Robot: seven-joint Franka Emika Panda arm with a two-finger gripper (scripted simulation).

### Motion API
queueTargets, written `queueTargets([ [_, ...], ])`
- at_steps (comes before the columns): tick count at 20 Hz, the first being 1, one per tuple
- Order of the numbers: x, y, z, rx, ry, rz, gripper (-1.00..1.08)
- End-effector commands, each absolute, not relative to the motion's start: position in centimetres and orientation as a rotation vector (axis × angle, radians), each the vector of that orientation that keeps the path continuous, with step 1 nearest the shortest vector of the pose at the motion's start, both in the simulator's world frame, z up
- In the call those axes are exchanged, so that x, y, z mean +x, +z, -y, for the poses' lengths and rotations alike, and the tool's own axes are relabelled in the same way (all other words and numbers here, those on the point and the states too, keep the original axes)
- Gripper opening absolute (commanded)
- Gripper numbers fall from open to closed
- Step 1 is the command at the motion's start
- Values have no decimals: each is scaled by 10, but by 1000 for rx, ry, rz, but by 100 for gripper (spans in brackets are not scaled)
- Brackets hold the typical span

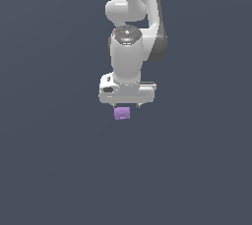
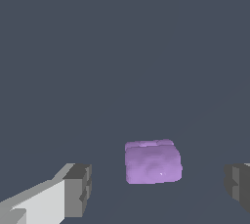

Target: Pick up the object and move it to a goal position.

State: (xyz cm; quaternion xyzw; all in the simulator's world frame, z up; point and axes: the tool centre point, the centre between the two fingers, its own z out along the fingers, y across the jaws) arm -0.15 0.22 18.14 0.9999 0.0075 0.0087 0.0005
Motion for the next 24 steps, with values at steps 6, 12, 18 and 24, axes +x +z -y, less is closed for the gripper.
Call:
queueTargets([
  [6,-2,184,12,3139,20,28,100],
  [12,-4,187,30,3137,11,94,100],
  [18,-4,186,28,3137,11,102,100],
  [24,-6,183,27,3135,10,184,100],
])
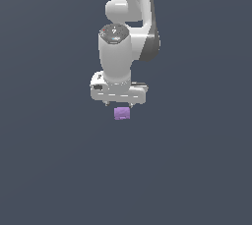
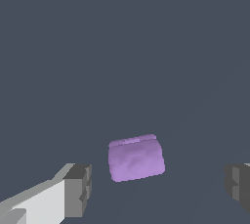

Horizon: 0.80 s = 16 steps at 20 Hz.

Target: Pick up the object and move it to a goal position.

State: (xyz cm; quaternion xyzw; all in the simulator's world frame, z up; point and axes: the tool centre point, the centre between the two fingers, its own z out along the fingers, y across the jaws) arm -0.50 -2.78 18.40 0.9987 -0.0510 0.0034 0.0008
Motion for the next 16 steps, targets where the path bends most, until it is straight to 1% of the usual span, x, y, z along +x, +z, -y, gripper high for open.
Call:
queueTargets([
  [1,-6,182,27,3134,10,205,100],
  [16,-17,160,23,3063,2,729,100],
])
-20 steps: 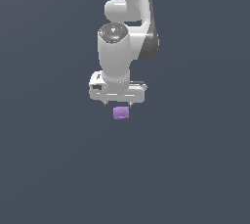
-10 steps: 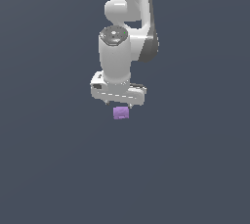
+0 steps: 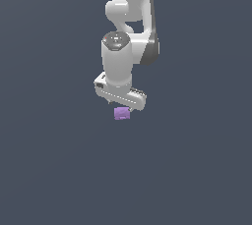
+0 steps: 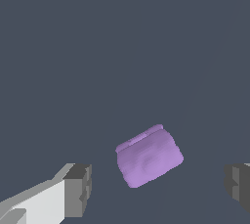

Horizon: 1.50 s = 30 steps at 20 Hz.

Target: Pick up the object and move it to a goal position.

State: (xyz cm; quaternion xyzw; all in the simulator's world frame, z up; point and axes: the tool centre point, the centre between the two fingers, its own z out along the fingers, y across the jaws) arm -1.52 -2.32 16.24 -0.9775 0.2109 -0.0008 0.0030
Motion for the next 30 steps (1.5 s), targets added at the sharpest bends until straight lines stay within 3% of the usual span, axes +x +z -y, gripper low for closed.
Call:
queueTargets([
  [1,-17,158,22,-3039,-1,-767,100],
  [30,-46,112,19,-2512,5,-1882,100],
])
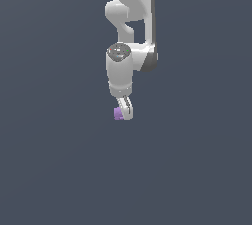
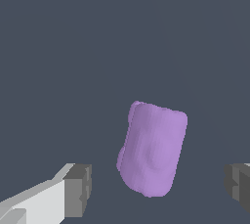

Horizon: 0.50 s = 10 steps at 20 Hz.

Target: Pick up the object and move it to a goal position.

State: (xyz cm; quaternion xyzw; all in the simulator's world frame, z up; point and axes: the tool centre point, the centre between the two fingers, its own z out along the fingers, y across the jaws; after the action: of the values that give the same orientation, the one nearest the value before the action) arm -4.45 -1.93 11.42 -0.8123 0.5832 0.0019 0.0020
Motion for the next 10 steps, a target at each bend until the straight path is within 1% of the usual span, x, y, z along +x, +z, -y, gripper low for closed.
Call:
queueTargets([
  [1,-47,111,19,-2490,5,-1911,100],
  [10,-53,104,20,-2346,1,-2089,100],
])
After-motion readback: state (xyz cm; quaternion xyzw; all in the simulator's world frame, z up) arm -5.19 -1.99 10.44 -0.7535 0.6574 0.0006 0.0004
